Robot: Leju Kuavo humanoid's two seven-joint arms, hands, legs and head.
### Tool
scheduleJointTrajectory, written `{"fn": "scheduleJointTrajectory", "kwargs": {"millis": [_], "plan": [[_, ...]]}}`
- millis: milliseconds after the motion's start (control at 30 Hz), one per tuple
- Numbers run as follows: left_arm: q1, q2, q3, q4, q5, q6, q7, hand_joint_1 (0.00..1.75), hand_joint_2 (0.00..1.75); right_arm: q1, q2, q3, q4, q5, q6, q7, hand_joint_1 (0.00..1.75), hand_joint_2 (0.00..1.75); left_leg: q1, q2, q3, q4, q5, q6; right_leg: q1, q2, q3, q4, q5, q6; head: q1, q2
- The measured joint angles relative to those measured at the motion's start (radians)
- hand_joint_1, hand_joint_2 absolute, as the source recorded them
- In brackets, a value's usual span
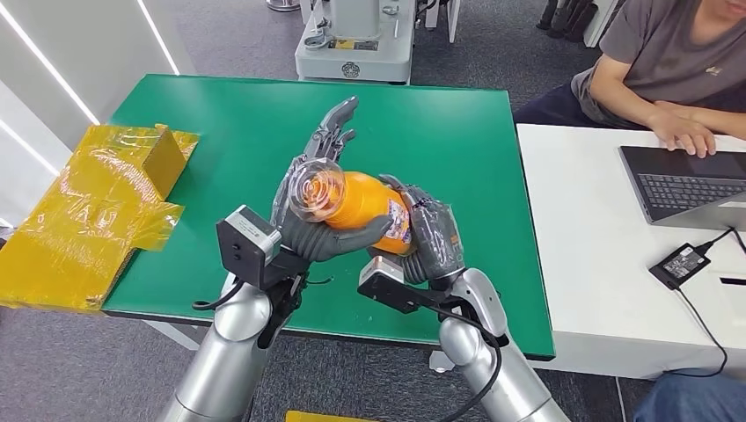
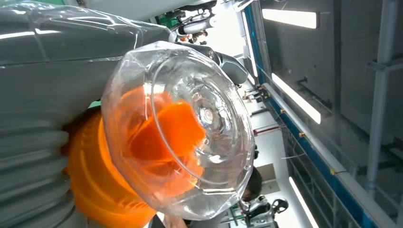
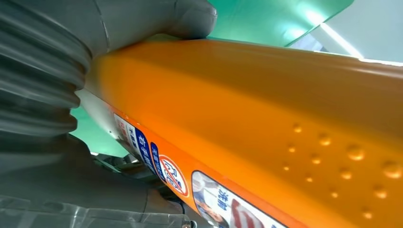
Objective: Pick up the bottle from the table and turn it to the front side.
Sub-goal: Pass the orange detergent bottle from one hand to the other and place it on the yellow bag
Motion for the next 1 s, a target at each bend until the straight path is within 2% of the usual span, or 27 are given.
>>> {"fn": "scheduleJointTrajectory", "kwargs": {"millis": [33, 1000], "plan": [[0.0, -0.001, 0.0, 0.0, -0.005, -0.002, 0.0, 1.75, 1.75, 0.0, 0.0, -0.001, 0.001, 0.0, 0.003, -0.001, 1.75, 1.75, 0.0, 0.0, 0.0, 0.0, 0.0, 0.0, 0.0, 0.0, 0.0, 0.0, 0.0, 0.0, 0.0, 0.0], [0.007, -0.017, 0.0, 0.008, -0.026, 0.004, -0.01, 1.75, 1.75, -0.011, 0.019, -0.022, 0.034, -0.012, 0.007, -0.017, 1.72, 1.75, 0.0, 0.0, 0.0, 0.0, 0.0, 0.0, 0.0, 0.0, 0.0, 0.0, 0.0, 0.0, 0.0, 0.0]]}}
